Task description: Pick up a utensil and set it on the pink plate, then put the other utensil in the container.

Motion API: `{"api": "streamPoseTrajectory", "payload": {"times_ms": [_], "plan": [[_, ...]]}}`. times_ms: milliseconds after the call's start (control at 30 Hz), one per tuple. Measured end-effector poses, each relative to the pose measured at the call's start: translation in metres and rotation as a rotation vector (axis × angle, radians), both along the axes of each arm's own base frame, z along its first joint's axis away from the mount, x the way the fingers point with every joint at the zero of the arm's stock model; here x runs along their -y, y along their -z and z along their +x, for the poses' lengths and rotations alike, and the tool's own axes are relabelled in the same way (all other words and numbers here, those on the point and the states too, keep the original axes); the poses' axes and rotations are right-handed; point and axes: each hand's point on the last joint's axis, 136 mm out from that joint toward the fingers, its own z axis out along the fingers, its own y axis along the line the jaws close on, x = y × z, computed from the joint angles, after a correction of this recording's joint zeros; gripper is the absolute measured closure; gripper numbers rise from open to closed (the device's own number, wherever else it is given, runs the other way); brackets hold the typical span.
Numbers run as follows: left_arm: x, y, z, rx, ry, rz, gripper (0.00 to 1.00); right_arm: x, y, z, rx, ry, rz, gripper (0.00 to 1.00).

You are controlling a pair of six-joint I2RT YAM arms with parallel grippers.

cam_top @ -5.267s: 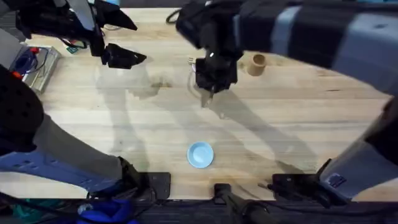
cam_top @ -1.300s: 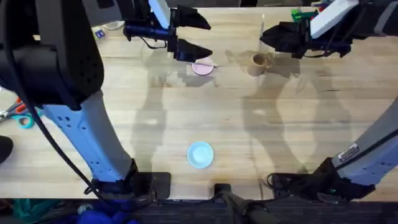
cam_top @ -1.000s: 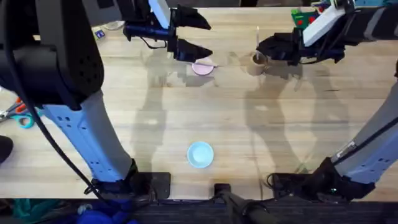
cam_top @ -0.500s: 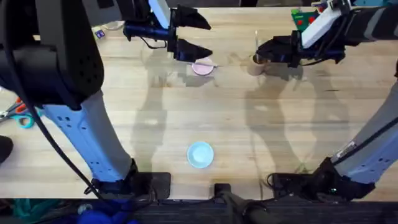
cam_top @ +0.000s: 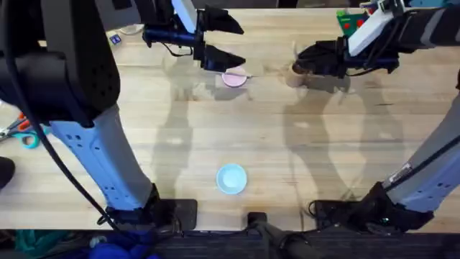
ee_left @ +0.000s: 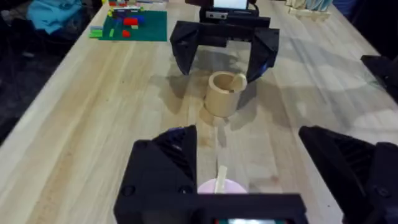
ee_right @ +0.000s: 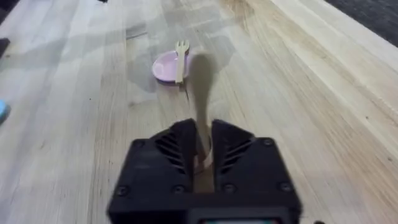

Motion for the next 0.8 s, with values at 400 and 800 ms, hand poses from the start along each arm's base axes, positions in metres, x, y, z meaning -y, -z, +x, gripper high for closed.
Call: {"api": "streamPoseTrajectory", "payload": {"times_ms": [400, 800], "plan": [[0.0000, -0.0001, 0.0000, 0.000, 0.000, 0.000, 0.007, 0.0001, 0.0005, -0.0001, 0.006, -0.001, -0.004, 0.006], [-0.0002, 0.0007, 0.0048, 0.041, -0.003, 0.009, 0.006, -0.0015, -0.0034, -0.0052, -0.010, -0.006, 0.010, 0.006]]}}
